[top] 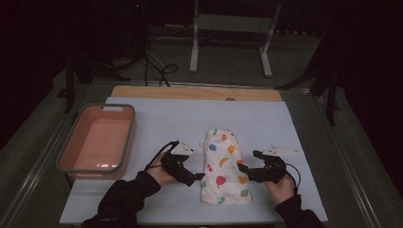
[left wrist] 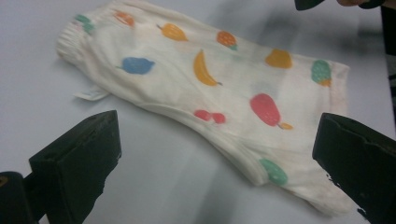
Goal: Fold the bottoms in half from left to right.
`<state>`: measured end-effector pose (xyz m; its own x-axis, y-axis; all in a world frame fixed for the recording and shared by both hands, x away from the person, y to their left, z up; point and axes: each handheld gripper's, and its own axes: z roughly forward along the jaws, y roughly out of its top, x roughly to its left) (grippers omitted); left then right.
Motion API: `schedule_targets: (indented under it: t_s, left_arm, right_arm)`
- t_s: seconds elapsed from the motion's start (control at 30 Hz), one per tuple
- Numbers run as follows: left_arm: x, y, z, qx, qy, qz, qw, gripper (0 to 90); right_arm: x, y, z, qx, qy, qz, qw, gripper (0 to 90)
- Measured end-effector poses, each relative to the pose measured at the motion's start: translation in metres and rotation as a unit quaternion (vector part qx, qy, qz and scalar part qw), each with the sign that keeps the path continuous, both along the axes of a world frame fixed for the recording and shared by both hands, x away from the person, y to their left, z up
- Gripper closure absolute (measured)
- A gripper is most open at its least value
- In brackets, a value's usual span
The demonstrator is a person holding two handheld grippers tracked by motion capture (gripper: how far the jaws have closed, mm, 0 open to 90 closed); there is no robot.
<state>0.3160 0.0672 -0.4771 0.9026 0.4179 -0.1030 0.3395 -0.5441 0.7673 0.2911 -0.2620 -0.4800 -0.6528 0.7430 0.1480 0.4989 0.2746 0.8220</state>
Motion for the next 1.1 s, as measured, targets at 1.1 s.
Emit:
schedule_targets:
  t_s: [1.1]
  left_arm:
    - [0.046,-0.015,0.013,-0.006,-0.008,0.088,0.9961,2.2]
  right_arm:
    - [0.065,0.016,0.005,-0.010,-0.023,-0.007,0.9997,14.8]
